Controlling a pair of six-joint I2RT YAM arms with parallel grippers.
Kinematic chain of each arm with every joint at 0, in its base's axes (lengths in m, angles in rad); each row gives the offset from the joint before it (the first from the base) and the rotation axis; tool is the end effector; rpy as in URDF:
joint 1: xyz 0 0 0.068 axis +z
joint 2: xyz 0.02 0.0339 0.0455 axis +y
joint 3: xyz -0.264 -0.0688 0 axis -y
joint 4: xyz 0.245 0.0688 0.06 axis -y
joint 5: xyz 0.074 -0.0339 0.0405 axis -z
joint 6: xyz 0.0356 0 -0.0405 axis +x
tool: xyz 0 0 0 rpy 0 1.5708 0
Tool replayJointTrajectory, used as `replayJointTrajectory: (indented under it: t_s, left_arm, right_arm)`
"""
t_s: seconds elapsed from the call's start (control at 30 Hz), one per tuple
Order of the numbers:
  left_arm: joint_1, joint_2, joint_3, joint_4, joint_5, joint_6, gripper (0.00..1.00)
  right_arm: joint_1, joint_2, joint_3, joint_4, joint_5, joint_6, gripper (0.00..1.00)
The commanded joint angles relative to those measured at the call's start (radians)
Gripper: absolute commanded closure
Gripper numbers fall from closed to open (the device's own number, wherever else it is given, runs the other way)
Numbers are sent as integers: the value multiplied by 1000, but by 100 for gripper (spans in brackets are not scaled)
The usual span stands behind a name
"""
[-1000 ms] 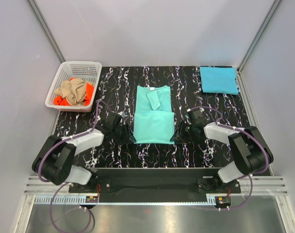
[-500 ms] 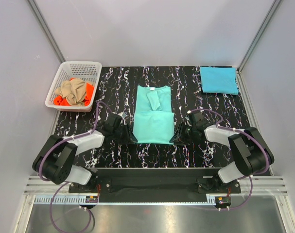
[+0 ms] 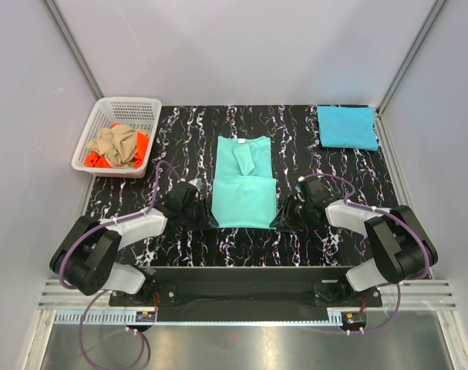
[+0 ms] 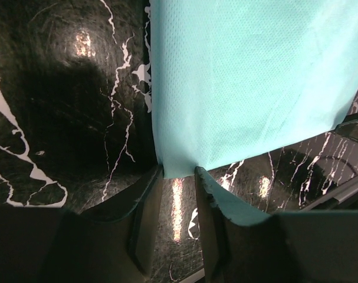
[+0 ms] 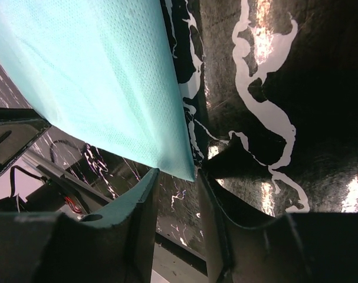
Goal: Fold and stack the t-shirts
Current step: Fold the tshirt
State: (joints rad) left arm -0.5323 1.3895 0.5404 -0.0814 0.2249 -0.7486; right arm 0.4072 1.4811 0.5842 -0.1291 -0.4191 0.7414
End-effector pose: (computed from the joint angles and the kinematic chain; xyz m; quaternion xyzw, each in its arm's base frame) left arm 0.2064 -0.1308 0.1417 -0.0667 0.9415 -0.2723 0.1871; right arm 0.2250 0.1128 0.1313 0.1015 0.9382 0.3112 0.1121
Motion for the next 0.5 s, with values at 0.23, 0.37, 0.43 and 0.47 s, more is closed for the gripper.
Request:
replayJointTrajectory:
  t_s: [0.23,0.37,0.43,0.47]
  left_arm:
    - [-11,5,-22,-104,-81,35,69]
    - [-12,6,-26,-87,-72,32,88]
    - [-14,5,-28,-80,-61,28,99]
    - [-15,5,-28,-77,-49,25,100]
  right_arm:
    - [12,41,-37,-69,98,-25,71]
    - [12,38,-47,-61,100,-20,75]
    - [10,30,-49,-66,100,-20,90]
    - [13,27,-49,-70,98,-19,95]
